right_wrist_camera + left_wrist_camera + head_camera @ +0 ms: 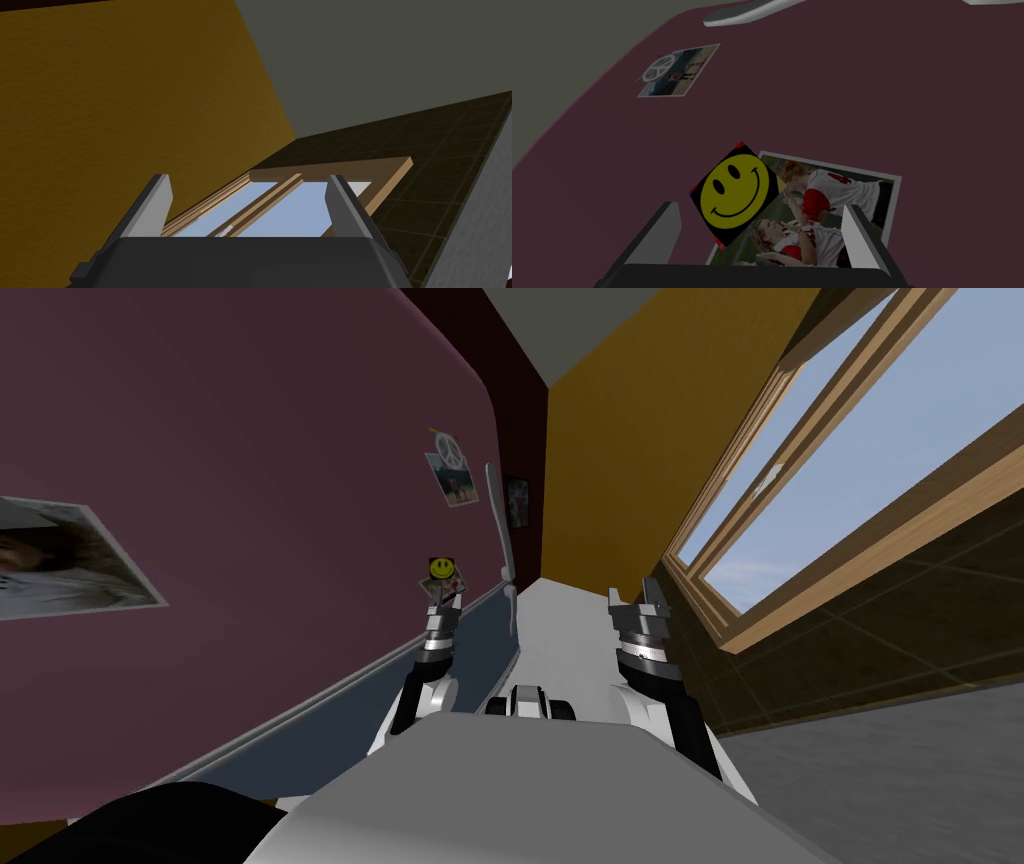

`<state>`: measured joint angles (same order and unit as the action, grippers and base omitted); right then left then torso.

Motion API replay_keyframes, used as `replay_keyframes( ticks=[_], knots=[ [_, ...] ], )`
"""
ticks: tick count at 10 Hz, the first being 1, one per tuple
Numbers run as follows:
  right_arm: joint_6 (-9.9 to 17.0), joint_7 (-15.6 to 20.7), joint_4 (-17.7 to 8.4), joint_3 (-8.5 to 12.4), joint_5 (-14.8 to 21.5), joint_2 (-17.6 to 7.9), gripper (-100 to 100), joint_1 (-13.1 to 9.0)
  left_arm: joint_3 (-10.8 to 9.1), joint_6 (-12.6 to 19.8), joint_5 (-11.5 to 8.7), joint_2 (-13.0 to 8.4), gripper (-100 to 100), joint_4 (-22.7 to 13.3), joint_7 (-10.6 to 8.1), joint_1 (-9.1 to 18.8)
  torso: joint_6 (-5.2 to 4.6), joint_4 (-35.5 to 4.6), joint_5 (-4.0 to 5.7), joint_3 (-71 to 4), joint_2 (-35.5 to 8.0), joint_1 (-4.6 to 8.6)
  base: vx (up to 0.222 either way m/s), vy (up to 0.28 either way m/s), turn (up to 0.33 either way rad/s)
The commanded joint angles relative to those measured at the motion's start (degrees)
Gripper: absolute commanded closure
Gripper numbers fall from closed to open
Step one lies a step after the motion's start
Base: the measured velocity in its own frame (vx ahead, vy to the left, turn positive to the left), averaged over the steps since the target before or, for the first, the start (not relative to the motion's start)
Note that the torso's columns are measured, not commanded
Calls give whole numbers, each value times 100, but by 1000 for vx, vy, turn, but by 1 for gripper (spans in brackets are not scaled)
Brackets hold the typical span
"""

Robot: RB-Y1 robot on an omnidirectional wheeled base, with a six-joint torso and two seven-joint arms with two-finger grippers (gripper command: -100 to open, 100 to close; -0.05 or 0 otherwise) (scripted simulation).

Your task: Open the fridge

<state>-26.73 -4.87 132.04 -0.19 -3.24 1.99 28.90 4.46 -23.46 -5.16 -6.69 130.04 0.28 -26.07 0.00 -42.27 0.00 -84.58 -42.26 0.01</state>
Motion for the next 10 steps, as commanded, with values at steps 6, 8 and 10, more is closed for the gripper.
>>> replay_keyframes(
  ticks=[6, 8, 10],
  knots=[
    [0, 0, 0, 0, 0, 0, 0, 0, 78, 775, 188, -407, -100, 71, -34, 96, 0, -1, -1, 1, -2, -3, 43, -22, -68],
    [0, 0, 0, 0, 0, 0, 0, 0, 104, 1043, 254, -556, -100, 86, -48, 127, 1, -2, 0, 3, -5, -1, 36, -17, -47],
    [0, 0, 0, 0, 0, 0, 0, 0, 120, 1206, 295, -652, -100, 96, -56, 147, -1, 0, 0, -1, 1, -1, 42, -14, -92]
  ],
)
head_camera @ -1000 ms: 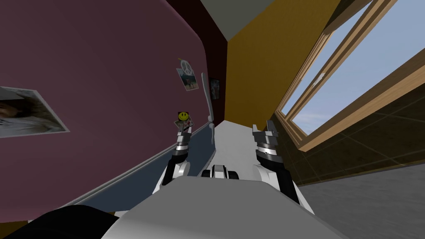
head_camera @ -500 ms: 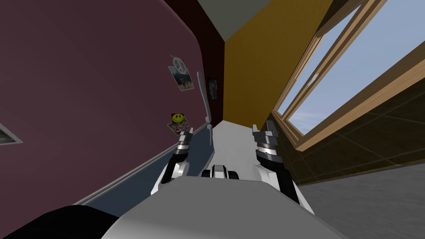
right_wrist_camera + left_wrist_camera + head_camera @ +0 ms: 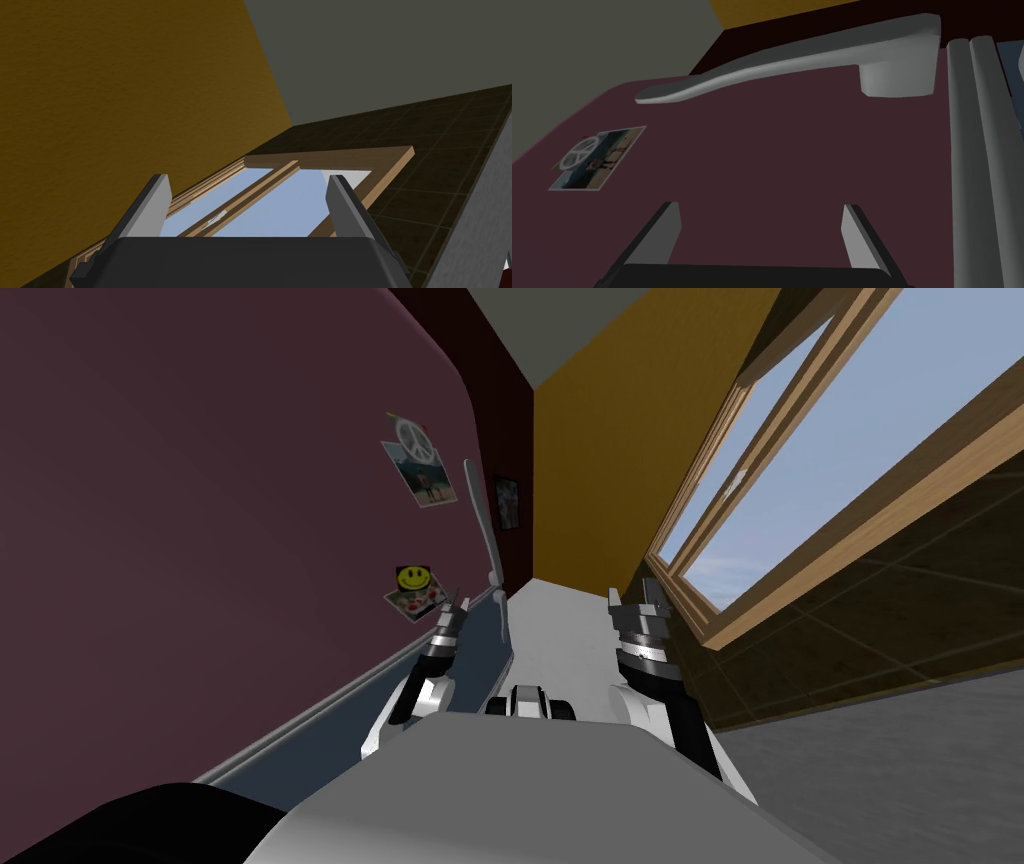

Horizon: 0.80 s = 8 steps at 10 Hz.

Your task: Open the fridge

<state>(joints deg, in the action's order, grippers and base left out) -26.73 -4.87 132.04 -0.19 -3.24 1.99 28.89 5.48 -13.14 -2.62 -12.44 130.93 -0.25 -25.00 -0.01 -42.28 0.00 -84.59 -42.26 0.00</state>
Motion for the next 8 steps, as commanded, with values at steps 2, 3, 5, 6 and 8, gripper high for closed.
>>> replay_keyframes(
  ticks=[2, 3, 5, 6, 8],
  knots=[
    [0, 0, 0, 0, 0, 0, 0, 0, 41, 407, 98, -221, -100, 20, -15, 68, 1, 1, 1, -1, 3, 5, 73, -31, -88],
    [0, 0, 0, 0, 0, 0, 0, 1, 57, 566, 137, -330, -100, 30, -23, 87, 1, 2, 2, -4, 6, 5, 52, -17, -91],
    [0, 0, 0, 0, 0, 0, 0, 0, 83, 829, 203, -527, -100, 43, -36, 119, 1, -3, -1, 6, -9, -4, 78, -23, -113],
    [0, 0, 0, 0, 0, 0, 0, 1, 92, 925, 226, -603, -100, 46, -41, 131, -1, 2, 0, -5, 10, 3, 64, -17, -76],
    [0, 0, 0, 0, 0, 0, 0, 0, 112, 1128, 277, -769, -100, 54, -52, 155, 1, -4, -1, 7, -12, -3, 50, -12, -65]
  ],
)
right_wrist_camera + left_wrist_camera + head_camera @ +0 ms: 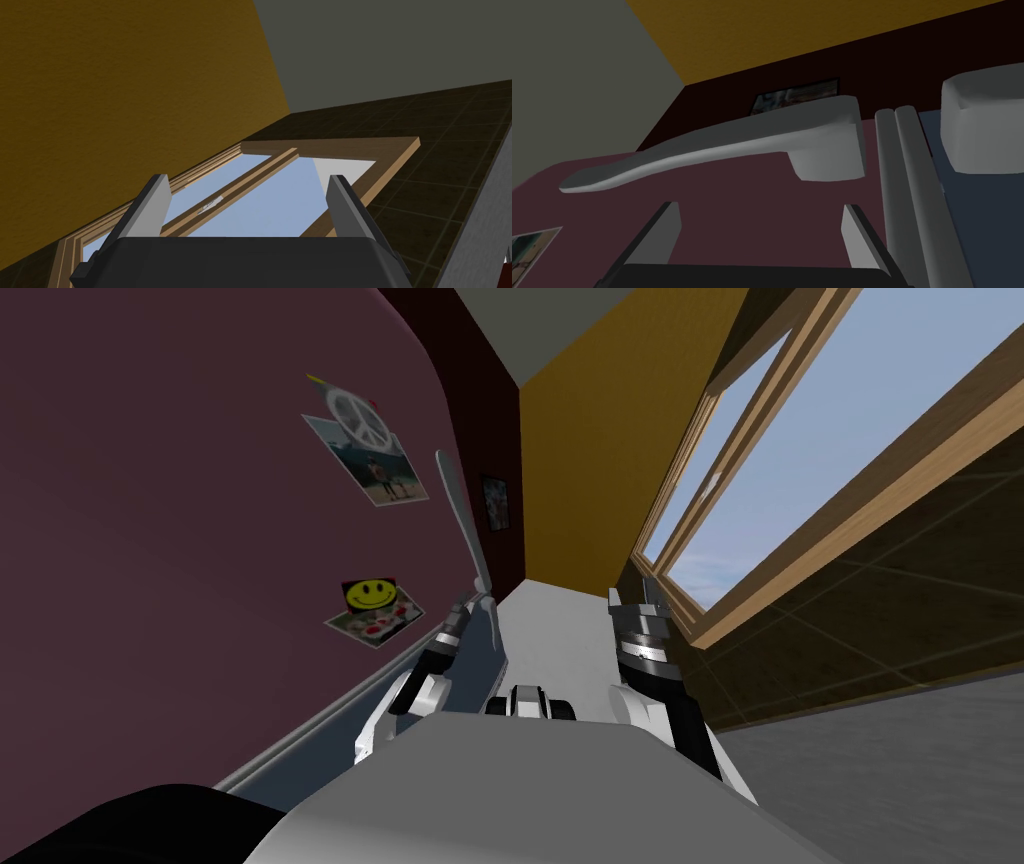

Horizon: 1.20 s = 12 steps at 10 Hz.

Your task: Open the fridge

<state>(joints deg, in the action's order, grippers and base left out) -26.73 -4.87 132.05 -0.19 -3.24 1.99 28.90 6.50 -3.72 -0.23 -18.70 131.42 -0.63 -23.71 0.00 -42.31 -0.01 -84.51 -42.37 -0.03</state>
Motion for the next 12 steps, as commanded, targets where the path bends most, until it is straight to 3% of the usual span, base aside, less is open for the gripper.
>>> replay_keyframes(
  ticks=[1, 8, 10, 11, 12],
  knots=[
    [0, 0, 0, 0, 0, 0, 0, 0, 20, 292, 64, -230, -100, 9, -19, 39, 1, 1, 1, -1, 3, 3, 61, -10, -95],
    [0, 0, 0, 0, 0, 0, 0, 0, 95, 1060, 254, -782, -100, 29, -58, 135, 0, 1, 0, -2, 2, 1, 57, -9, -80],
    [0, 0, 0, 0, 0, 0, 0, 0, 110, 1216, 293, -896, -100, 31, -66, 155, 0, 5, 2, -10, 15, 5, 67, -10, -75],
    [0, 0, 0, 0, 0, 0, 0, 0, 108, 1150, 281, -849, -100, 34, -62, 149, 0, 3, 1, -6, 10, 4, 19, -5, -9],
    [0, 0, 0, 0, 0, 0, 0, 0, 88, 1310, 267, -895, -100, 205, -83, 121, 1, -1, 1, 2, -3, 2, 57, -26, 22]
  ],
)
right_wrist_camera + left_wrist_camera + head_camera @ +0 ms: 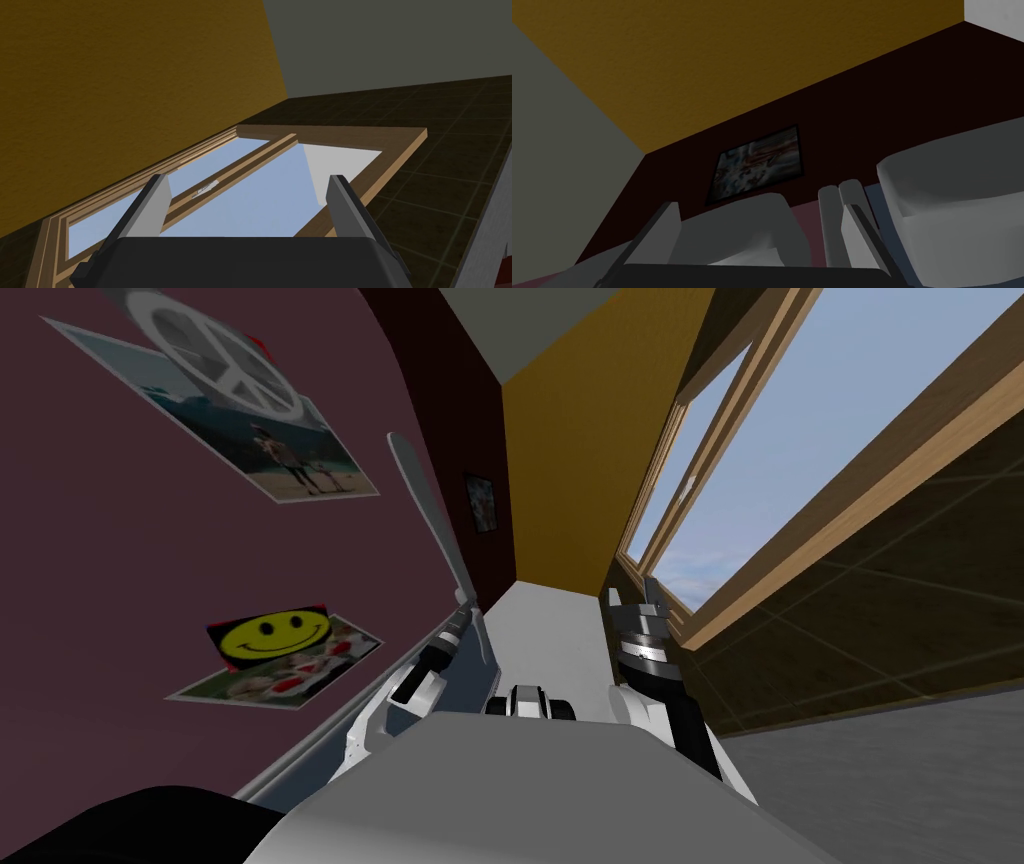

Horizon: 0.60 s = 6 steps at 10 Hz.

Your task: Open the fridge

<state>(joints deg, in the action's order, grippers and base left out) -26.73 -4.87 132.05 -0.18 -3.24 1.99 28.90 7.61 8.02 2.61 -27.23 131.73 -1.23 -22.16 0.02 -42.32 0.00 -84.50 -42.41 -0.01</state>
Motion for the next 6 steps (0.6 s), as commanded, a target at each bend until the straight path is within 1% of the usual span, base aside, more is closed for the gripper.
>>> replay_keyframes(
  ticks=[1, 2, 3, 4, 5, 6],
  knots=[
    [0, 0, 0, 0, 0, 0, 0, 0, -7, 59, -4, -14, -100, 100, -6, -27, -1, 2, 2, -6, 12, 7, 34, -17, 10],
    [0, 0, 0, 0, 0, 0, 0, 0, -8, 78, -4, -16, 100, 115, -7, -29, -2, 3, 1, -6, 9, 2, 5, -3, -1],
    [0, 0, 0, 0, 0, 0, 0, 0, 256, 10, -1, -151, 100, 275, 45, -105, -2, 1, -1, -2, 4, -3, -123, -56, -160],
    [0, 0, 0, -1, 0, 1, 0, -3, 388, -23, 1, -218, 100, 356, 71, -142, -7, -16, 9, 19, -36, 22, -246, -121, -202],
    [1, 0, -1, -2, 0, 2, 0, -4, 520, -56, 2, -286, 100, 436, 97, -180, -3, -20, 13, 37, -60, 40, -304, -105, -108],
    [1, 0, -1, -2, 0, 2, 0, -5, 652, -89, 4, -354, 100, 517, 123, -218, 0, -17, 7, 32, -49, 15, -287, -78, -98]
  ],
)
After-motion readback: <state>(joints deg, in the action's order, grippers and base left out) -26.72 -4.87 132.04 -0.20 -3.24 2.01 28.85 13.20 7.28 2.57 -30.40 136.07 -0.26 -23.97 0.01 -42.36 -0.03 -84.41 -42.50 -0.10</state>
